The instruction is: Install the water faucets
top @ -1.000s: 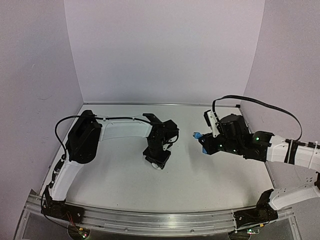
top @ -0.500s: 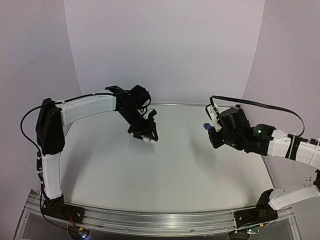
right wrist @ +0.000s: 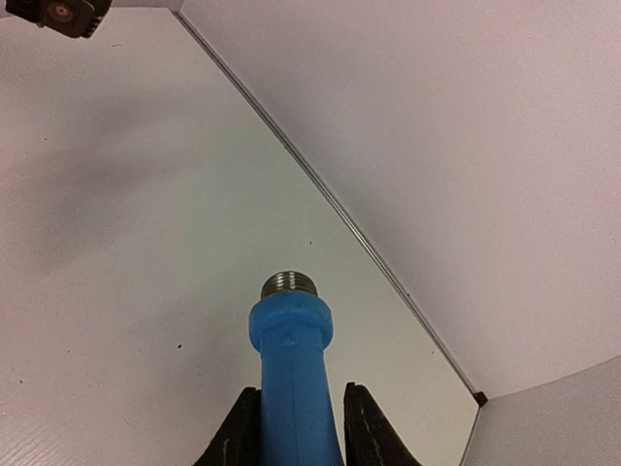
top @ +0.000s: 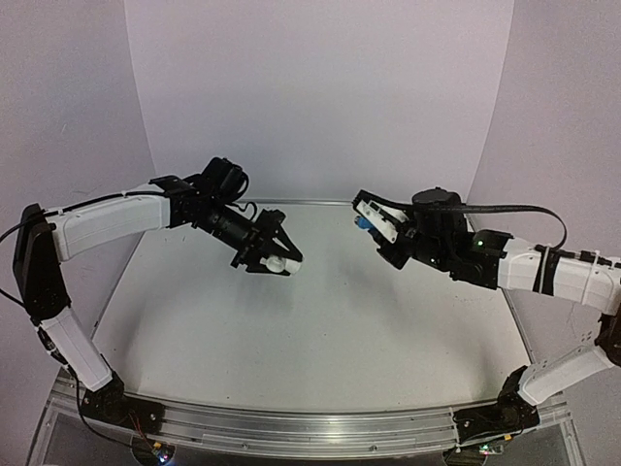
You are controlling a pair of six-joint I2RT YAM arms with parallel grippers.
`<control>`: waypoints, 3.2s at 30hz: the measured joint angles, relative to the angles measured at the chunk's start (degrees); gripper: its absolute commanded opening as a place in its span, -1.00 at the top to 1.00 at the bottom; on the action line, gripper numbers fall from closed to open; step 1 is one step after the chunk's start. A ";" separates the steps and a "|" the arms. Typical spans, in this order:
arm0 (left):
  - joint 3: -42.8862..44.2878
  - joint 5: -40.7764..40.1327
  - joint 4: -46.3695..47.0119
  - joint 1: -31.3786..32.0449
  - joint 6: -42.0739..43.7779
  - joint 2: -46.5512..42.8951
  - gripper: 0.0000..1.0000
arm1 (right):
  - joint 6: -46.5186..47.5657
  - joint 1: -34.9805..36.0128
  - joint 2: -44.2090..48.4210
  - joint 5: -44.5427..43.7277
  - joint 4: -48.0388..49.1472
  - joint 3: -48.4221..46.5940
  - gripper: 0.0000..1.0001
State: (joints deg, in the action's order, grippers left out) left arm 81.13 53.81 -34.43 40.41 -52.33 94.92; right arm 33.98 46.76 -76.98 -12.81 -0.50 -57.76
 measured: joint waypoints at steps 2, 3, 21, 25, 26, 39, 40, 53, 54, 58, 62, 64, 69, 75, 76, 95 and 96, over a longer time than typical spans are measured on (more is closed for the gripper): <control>-3.79 2.23 6.01 -0.05 -6.42 -2.54 1.00 | 3.23 -0.03 -1.50 1.78 1.40 0.00 1.00; -6.35 3.24 10.34 -0.11 -10.69 -4.20 1.00 | 4.60 -0.09 -1.99 2.45 1.91 0.00 1.00; -14.96 15.88 71.25 -2.01 -59.41 -5.11 1.00 | 15.11 -0.34 2.92 28.64 15.58 5.73 1.00; -14.49 16.63 72.76 -2.86 -60.65 -3.10 1.00 | 15.97 -0.34 5.04 30.44 16.55 5.55 1.00; -14.48 16.65 73.02 -3.04 -60.76 -2.77 1.00 | 16.27 -0.34 5.24 30.67 16.31 5.26 1.00; -14.48 16.57 74.21 -3.24 -61.73 -1.78 1.00 | 14.17 0.54 4.47 31.55 11.94 -1.40 1.00; -14.48 16.54 74.24 -3.24 -61.73 -1.78 1.00 | 13.98 0.72 4.47 31.67 11.85 -1.40 1.00; -14.49 15.97 74.58 -3.24 -61.73 -1.78 1.00 | 11.69 2.16 4.58 33.72 11.59 -1.40 1.00; -14.48 15.94 74.57 -3.24 -61.73 -1.78 1.00 | 11.51 2.18 4.58 33.90 11.59 -1.40 1.00; -14.50 15.84 74.58 -3.24 -61.73 -1.78 1.00 | 10.96 2.19 4.49 34.60 11.64 -1.40 1.00; -14.49 15.50 74.57 -3.24 -61.73 -1.78 1.00 | 10.37 2.36 3.82 35.17 11.88 -1.64 1.00; -14.48 15.48 74.59 -3.24 -61.73 -1.78 1.00 | 9.96 2.50 3.56 35.38 12.11 -1.68 1.00; -14.48 15.53 74.60 -3.40 -61.73 -1.78 1.00 | 8.39 2.65 2.62 35.72 13.51 -1.86 1.00; -14.48 15.59 74.67 -4.10 -61.74 -1.78 1.00 | 6.09 2.62 1.27 35.67 14.23 -2.57 1.00; -14.48 15.58 74.75 -4.24 -61.73 -1.78 1.00 | 5.68 2.61 0.98 35.64 14.24 -2.79 1.00; -15.31 15.93 75.77 -4.58 -61.75 -2.28 1.00 | 3.35 2.39 -0.08 37.24 12.77 -4.81 1.00; -15.31 16.06 75.93 -4.56 -61.75 -2.28 1.00 | 3.35 2.37 -0.08 37.37 12.66 -4.89 1.00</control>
State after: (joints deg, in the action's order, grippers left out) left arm 65.82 69.87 41.50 35.85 -114.08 92.64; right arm 37.32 49.13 -77.06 24.56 12.15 -62.64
